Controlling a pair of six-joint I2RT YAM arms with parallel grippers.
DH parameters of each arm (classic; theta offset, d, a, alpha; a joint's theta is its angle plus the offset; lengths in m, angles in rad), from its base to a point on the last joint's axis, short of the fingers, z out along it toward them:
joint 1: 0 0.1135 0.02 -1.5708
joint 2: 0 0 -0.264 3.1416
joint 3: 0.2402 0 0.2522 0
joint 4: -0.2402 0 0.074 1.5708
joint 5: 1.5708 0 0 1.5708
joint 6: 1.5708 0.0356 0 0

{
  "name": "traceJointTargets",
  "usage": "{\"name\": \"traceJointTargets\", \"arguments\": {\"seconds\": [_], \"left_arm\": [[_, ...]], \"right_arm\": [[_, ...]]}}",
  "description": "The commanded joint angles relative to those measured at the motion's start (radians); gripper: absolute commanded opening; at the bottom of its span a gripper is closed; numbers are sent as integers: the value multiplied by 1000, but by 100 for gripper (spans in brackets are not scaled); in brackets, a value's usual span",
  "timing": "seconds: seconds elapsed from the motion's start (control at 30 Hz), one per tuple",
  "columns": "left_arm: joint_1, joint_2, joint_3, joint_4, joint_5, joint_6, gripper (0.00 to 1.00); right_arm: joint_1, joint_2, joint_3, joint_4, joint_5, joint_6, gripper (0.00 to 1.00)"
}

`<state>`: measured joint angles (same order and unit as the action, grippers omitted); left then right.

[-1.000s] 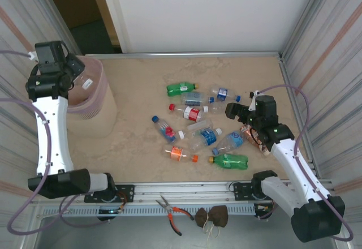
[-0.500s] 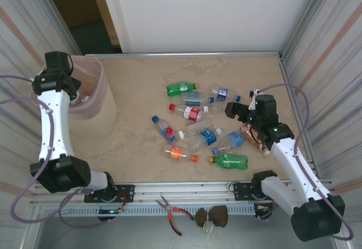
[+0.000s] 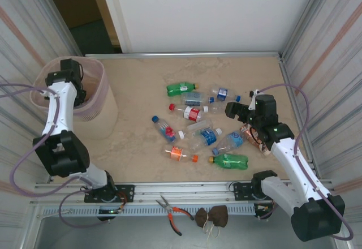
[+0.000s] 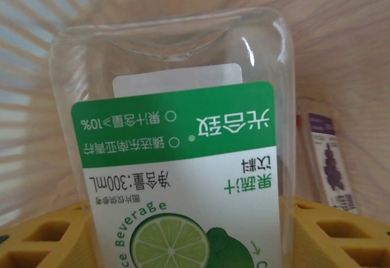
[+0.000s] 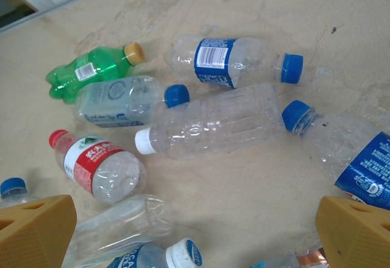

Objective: Put the plastic bottles in the bin

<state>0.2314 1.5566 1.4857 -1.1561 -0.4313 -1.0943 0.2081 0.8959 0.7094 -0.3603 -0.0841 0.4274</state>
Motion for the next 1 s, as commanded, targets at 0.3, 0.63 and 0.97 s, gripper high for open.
{"name": "traceJointTargets", "arguments": {"seconds": [0.3,0.63,0.97], "left_arm": [[39,173,-26,20,12,-108,63],[42,251,-15,42,67,-132,76],[43,183,-2,30,97,-145,89]], "right_arm": [[-3,-22,30,-11,0,-33,99],[-7,-38,16,-6,10,-27,99],[-10,-52,30,-20,3,-33,99]]}}
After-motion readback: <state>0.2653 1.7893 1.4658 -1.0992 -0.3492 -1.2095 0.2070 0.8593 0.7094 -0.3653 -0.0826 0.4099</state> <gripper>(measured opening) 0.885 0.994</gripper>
